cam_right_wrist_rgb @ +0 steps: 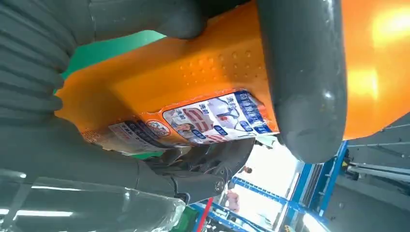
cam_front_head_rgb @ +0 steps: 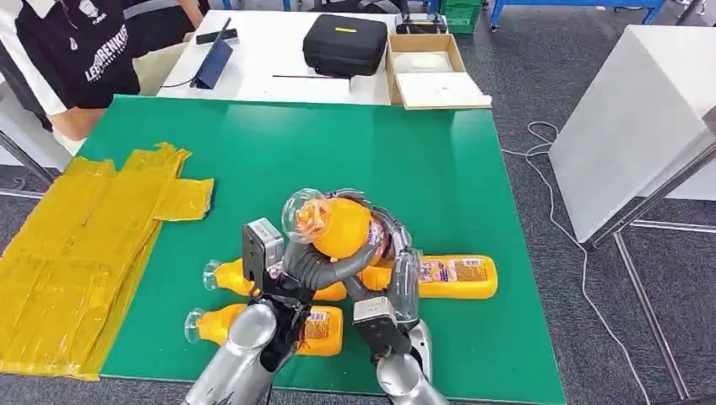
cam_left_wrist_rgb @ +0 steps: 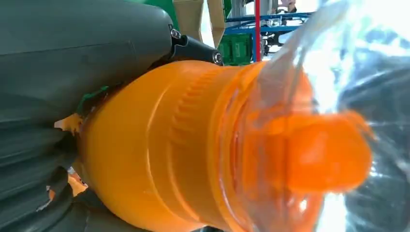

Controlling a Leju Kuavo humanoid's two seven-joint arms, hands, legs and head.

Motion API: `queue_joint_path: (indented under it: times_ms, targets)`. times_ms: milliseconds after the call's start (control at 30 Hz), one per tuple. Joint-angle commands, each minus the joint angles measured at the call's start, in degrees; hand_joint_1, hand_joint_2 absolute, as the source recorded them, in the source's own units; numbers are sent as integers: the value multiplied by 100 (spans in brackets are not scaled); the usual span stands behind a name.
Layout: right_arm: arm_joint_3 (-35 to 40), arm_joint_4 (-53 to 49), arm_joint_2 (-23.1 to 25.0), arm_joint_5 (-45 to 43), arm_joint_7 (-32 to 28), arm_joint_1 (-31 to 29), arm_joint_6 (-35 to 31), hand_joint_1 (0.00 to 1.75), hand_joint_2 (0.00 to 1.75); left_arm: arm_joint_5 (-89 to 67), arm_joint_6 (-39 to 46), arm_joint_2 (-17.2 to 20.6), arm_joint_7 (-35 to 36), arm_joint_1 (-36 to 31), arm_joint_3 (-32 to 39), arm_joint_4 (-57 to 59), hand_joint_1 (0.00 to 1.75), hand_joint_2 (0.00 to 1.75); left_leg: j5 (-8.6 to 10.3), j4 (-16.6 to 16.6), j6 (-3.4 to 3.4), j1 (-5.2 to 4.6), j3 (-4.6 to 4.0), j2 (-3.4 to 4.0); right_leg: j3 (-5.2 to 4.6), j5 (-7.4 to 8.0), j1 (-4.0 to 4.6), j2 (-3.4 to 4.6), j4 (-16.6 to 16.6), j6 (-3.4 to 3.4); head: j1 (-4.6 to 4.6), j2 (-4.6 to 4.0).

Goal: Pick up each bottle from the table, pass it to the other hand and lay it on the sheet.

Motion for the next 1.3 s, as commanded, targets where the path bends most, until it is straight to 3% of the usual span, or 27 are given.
queue_joint_path:
  times_ms: [33, 367, 400, 433, 467, 800, 1067, 1200, 1300]
  targets:
    - [259, 192, -112, -66, 22, -61, 242, 175, 175, 38, -11, 9, -61, -133, -132, 81, 175, 175, -2, 0, -16, 8, 7, -6, 12, -1, 7, -7, -6, -4, 0, 0]
    - [261, 47, -152, -72, 5, -2, 223, 175, 175, 64, 21, 24, -75, -111, -105, 41, 175, 175, -2, 1, -15, 6, 6, -6, 11, -2, 5, -7, -4, -3, 0, 0]
    - [264, -6, -165, -72, -3, 22, 216, 162, 175, 71, 32, 30, -79, -104, -98, 34, 175, 175, -1, 0, -12, 5, 5, -7, 9, -2, 4, -8, -4, -3, 0, 0]
    - [261, -213, -208, -68, -28, 105, 172, 24, 175, 90, 63, 53, -94, -86, -63, 4, 175, 175, -3, 2, -17, 8, 7, -7, 13, -2, 7, -8, -5, -4, 0, 0]
    - [286, -398, -261, -58, -25, 173, 204, 0, 175, 111, 89, 75, -107, -67, -30, -30, 175, 175, -1, 0, -11, 4, 4, -7, 7, -1, 3, -7, -3, -2, 0, 0]
    - [492, -3086, -903, 435, 260, 1178, 278, 0, 175, 272, 133, 338, -177, 251, 1009, -958, 175, 175, -3, -1, -12, 3, 0, 2, 2, 0, 2, 3, -3, -2, 0, 0]
    - [560, -3650, -1065, 581, 168, 1453, 162, 0, 175, 169, 205, 407, -248, 413, 1411, -1290, 175, 175, -6, 1, -19, 6, 4, 4, 6, -1, 5, 4, -4, -5, 0, 0]
    - [544, -4160, -1216, 1002, 268, 1733, -43, 0, 175, -713, 977, 481, -379, 612, 1960, -1840, 175, 175, -15, 0, -29, 10, 16, 16, 17, -5, 8, 15, -8, -8, 2, 0]
    - [369, -4539, -1268, 1791, 576, 1876, -603, 0, 175, -1888, 1869, 505, -397, 595, 2371, -2147, 175, 175, -8, 0, -15, 5, 1, 9, 1, -3, 4, 9, -2, -5, 2, 0]
